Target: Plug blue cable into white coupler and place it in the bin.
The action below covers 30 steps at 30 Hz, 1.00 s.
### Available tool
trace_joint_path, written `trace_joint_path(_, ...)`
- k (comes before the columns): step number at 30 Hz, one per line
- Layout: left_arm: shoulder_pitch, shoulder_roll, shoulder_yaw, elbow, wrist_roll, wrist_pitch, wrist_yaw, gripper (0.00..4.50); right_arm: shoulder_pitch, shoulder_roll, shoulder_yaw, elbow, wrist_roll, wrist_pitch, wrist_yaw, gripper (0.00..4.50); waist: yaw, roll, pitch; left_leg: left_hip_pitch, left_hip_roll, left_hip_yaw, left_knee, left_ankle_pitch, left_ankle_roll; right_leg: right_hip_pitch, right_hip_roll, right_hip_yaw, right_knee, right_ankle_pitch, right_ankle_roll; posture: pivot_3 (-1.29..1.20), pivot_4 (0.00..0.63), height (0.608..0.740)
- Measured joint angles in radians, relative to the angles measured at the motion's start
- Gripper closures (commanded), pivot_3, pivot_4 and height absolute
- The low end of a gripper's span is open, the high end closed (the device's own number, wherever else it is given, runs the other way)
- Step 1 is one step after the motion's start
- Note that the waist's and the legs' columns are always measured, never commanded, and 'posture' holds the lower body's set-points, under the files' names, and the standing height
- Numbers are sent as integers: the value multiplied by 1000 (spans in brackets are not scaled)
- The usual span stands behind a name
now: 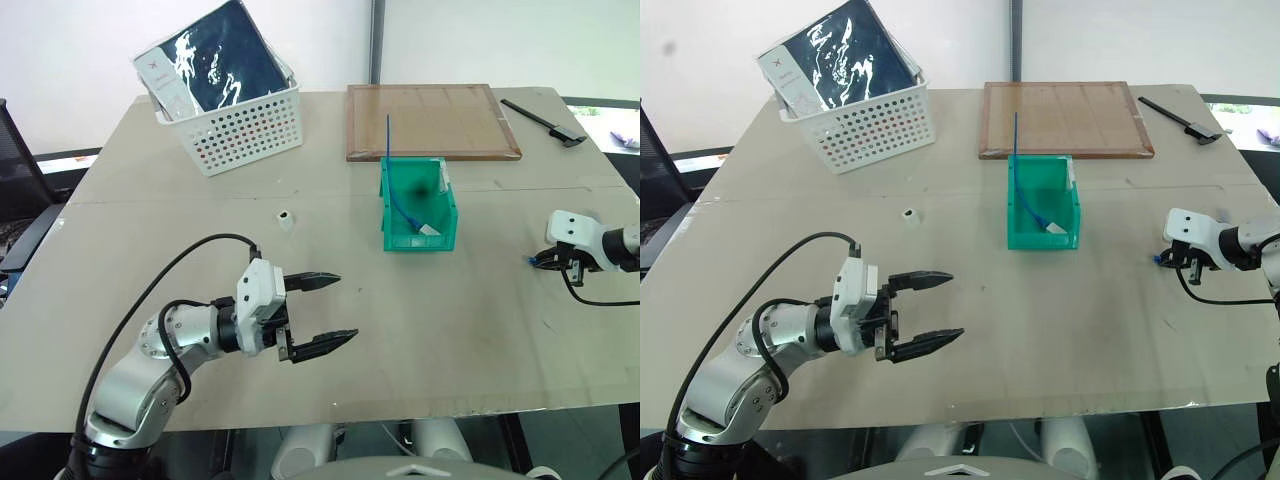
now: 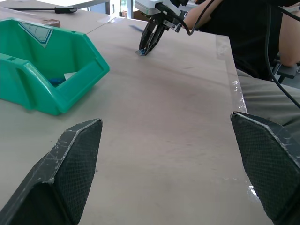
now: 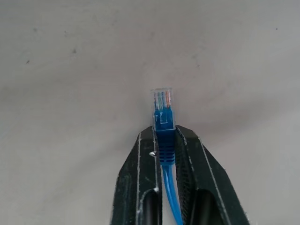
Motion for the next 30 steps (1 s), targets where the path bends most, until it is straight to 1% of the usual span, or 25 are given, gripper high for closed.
trace_joint_path(1, 2, 0, 0, 0, 0, 0, 2, 0, 0, 2, -2, -4, 3, 10, 8, 4448, -1, 0, 0, 0, 0, 0, 0, 0, 0, 0, 0, 0, 0, 0, 0, 0, 150, 740)
trace_joint_path(2, 7, 0, 1, 0, 0, 0, 6, 0, 13, 4, -14, -50, 17, 65, 24, 4448, -1, 0, 0, 0, 0, 0, 0, 0, 0, 0, 0, 0, 0, 0, 0, 0, 150, 740)
trace_joint_path(3, 15, -2, 4, 0, -1, 0, 11, 0, 48, 6, -20, -144, 48, 143, 53, 4448, -2, 0, 0, 0, 0, -2, -1, 0, 0, 0, 0, 0, 0, 0, 0, 0, 150, 740)
trace_joint_path(4, 20, -7, 8, 1, -2, 1, 17, 0, 90, 12, -22, -263, 77, 222, 77, 4448, -3, 0, 0, 0, 1, -2, -1, 0, 0, -1, 0, -1, 1, 1, 1, 0, 150, 740)
trace_joint_path(5, 28, -9, 17, 7, -1, -1, 23, 0, 145, 26, -17, -440, 113, 331, 92, 4448, -8, 1, 0, -1, 1, -2, -2, 0, 0, -3, 0, 0, 2, 1, 1, 0, 150, 740)
trace_joint_path(7, 31, -10, 20, 29, 12, -11, 28, 0, 196, 69, 8, -662, 145, 458, 90, 4448, -11, 2, 0, -1, 5, -2, -2, -1, -1, -4, 0, 0, 2, 1, 1, 0, 150, 740)
trace_joint_path(9, 38, -10, 20, 78, 69, -51, 39, 0, 215, 166, 93, -891, 128, 599, 36, 4448, -13, 2, 0, -1, 8, -2, -2, -2, -4, -5, 3, 0, 2, 0, 0, 0, 150, 740)
trace_joint_path(11, 34, -9, 20, 122, 123, -93, 51, 0, 191, 262, 178, -982, 96, 680, -14, 4448, -12, 2, 0, -1, 9, -2, -2, -3, -5, -5, 8, -1, 2, 1, 0, 0, 150, 740)
trace_joint_path(13, 18, -8, 21, 173, 169, -125, 57, 0, 132, 371, 265, -999, 51, 746, -73, 4448, -10, 1, 0, 0, 9, -2, -1, -2, -5, -4, 9, -1, 3, 1, -1, 0, 150, 740)
trace_joint_path(15, 3, 2, 21, 207, 183, -136, 48, 0, 88, 430, 329, -988, 16, 752, -106, 4448, -8, 1, 0, 0, 9, -3, -1, -2, -5, -4, 9, -2, 3, 1, -1, 0, 150, 740)
trace_joint_path(18, -12, 27, 21, 255, 193, -140, 23, 0, 50, 479, 365, -929, -9, 712, -136, 3303, -10, -1, -1, 0, 8, -3, -1, -2, -8, -4, 9, -2, 3, 2, -2, 0, 150, 740)
trace_joint_path(20, -29, 31, 19, 274, 196, -138, 11, 0, 39, 492, 361, -901, -8, 697, -149, 2383, -12, -1, -1, 0, 8, -3, -1, -2, -8, -4, 9, -2, 3, 2, -2, 0, 150, 740)
trace_joint_path(23, -67, 31, 5, 288, 199, -136, -16, 0, 62, 487, 322, -894, 9, 682, -175, 863, -12, 0, -1, 0, 9, -3, -2, -2, -8, -5, 9, -2, 3, 2, -2, 0, 150, 740)
trace_joint_path(25, -93, 30, -24, 311, 201, -134, -40, 0, 110, 469, 269, -938, 51, 706, -183, 28, -7, 0, -1, -1, 8, -4, -2, -2, -8, -5, 9, -2, 3, 2, -2, 0, 150, 740)
trace_joint_path(26, -100, 30, -31, 320, 206, -133, -49, 0, 138, 463, 244, -967, 74, 717, -183, 28, -7, 0, -1, -2, 8, -5, -2, -2, -8, -6, 9, -3, 3, 2, -2, 0, 150, 740)
trace_joint_path(30, -196, 6, -99, 395, 217, -133, -101, 0, 319, 433, 50, -1201, 249, 774, -187, 28, 2, 0, -1, -12, 8, -6, 0, 0, -11, -14, 9, -3, 4, 3, -3, 0, 150, 740)
